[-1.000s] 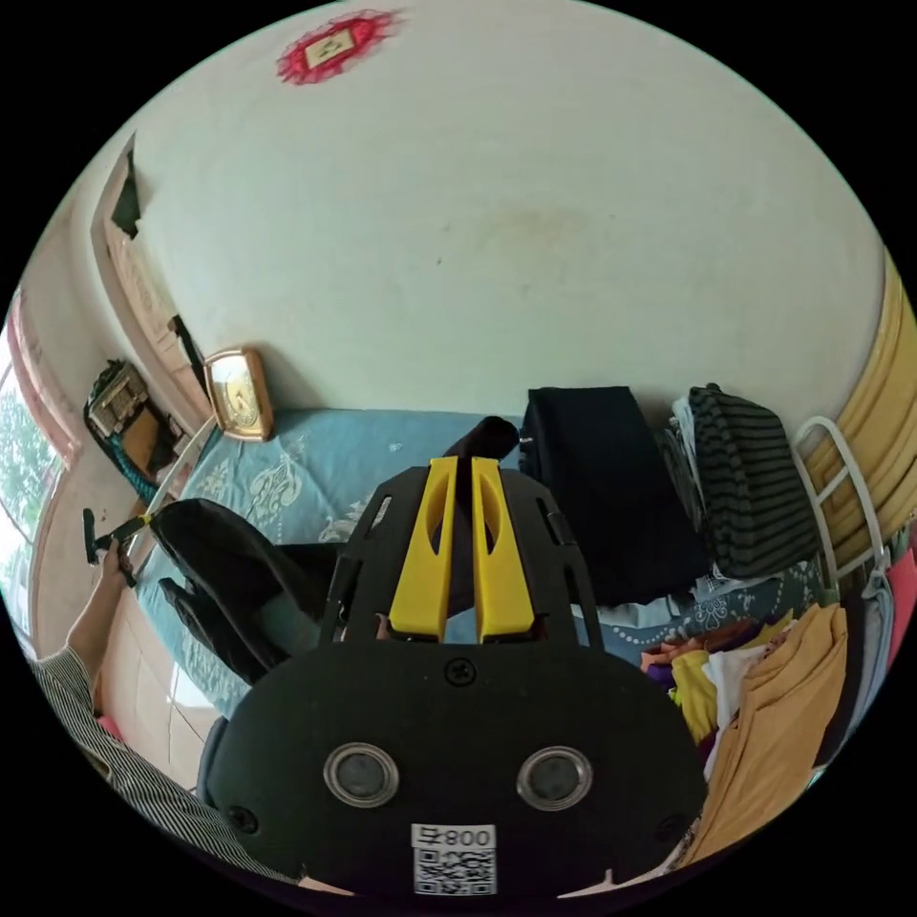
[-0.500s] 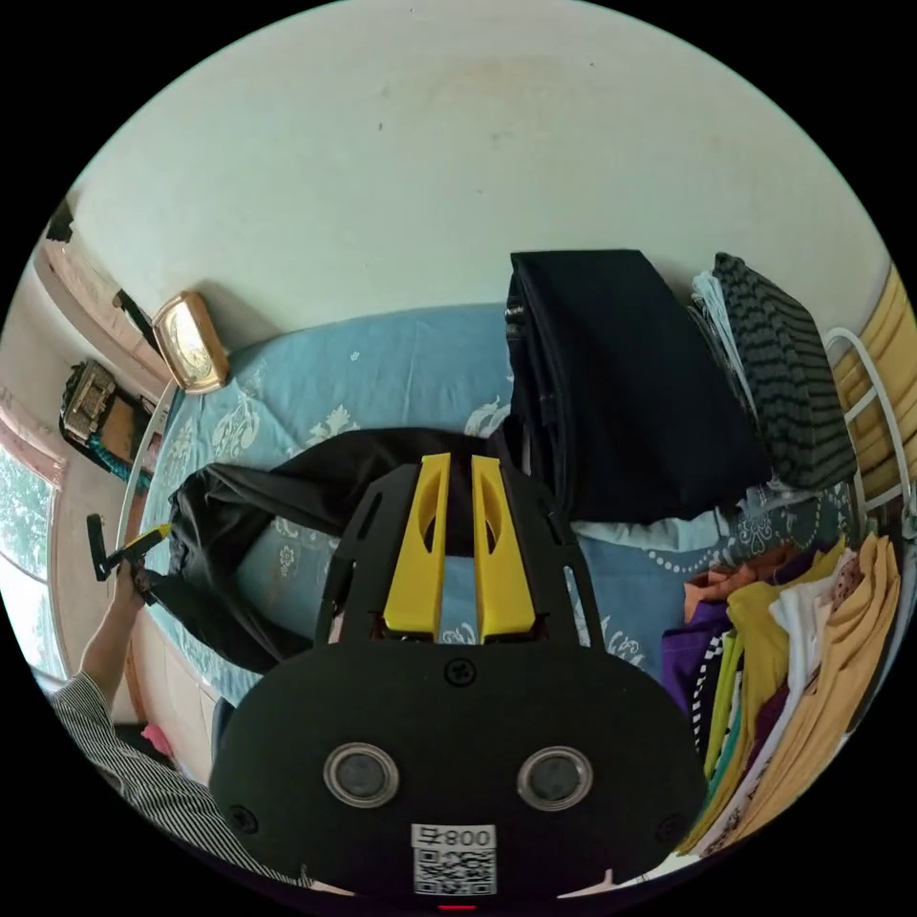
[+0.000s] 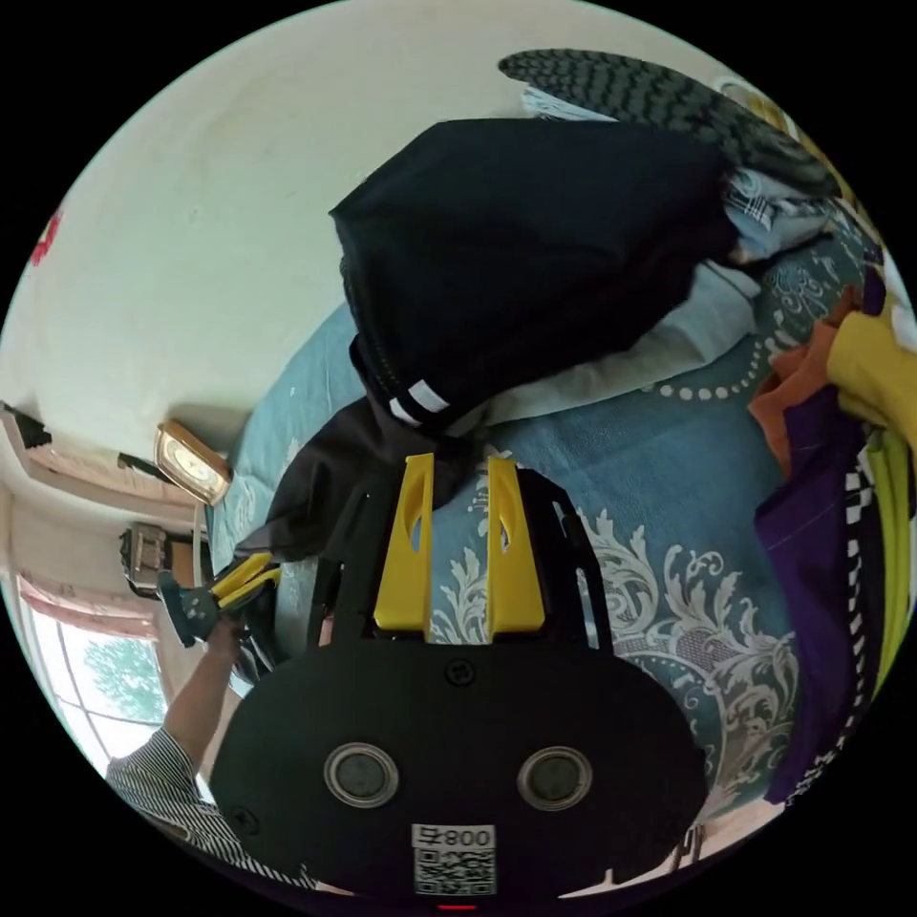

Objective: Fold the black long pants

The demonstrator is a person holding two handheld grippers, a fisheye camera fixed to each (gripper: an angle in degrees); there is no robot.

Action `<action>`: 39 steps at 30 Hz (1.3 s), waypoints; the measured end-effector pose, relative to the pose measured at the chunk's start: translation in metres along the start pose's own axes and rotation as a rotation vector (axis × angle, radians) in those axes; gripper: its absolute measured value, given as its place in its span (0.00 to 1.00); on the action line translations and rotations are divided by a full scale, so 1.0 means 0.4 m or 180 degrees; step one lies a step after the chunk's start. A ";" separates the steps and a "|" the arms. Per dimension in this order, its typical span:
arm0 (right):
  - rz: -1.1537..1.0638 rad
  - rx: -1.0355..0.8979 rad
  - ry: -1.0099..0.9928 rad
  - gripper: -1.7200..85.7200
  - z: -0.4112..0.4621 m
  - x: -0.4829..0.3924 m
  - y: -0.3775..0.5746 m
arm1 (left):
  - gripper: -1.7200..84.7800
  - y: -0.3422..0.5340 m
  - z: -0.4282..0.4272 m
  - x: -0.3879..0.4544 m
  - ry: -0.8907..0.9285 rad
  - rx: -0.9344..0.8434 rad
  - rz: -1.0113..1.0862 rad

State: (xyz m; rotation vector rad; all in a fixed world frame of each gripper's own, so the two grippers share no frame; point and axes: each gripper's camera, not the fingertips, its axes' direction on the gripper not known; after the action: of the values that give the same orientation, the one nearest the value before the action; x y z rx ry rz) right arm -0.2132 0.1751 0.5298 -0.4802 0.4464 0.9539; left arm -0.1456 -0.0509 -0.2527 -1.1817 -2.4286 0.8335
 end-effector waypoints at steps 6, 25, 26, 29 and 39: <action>0.0064 -0.0136 -0.0497 0.06 0.033 0.092 -0.020 | 0.03 -0.070 -0.035 0.015 -0.0026 0.0051 -0.0064; -0.0626 0.0896 -0.1961 0.02 -0.393 0.067 0.186 | 0.02 0.064 -0.393 -0.201 0.0795 0.1261 -0.0732; -0.0654 0.0843 -0.1823 0.02 -0.388 0.059 0.174 | 0.02 0.040 -0.374 -0.221 0.0879 0.1222 -0.0812; -0.0905 0.0529 -0.1194 0.04 -0.332 0.002 0.144 | 0.02 -0.010 -0.322 -0.266 0.1029 0.1141 -0.1011; -0.0944 -0.0786 -0.0261 0.12 -0.045 -0.017 0.220 | 0.02 0.042 -0.259 -0.321 0.1273 0.1052 -0.1156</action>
State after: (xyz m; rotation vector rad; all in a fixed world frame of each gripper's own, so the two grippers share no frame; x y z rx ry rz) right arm -0.2940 0.2037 0.5024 -0.7071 0.1759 0.7407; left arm -0.0047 -0.1066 -0.1854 -0.6787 -1.9963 0.7606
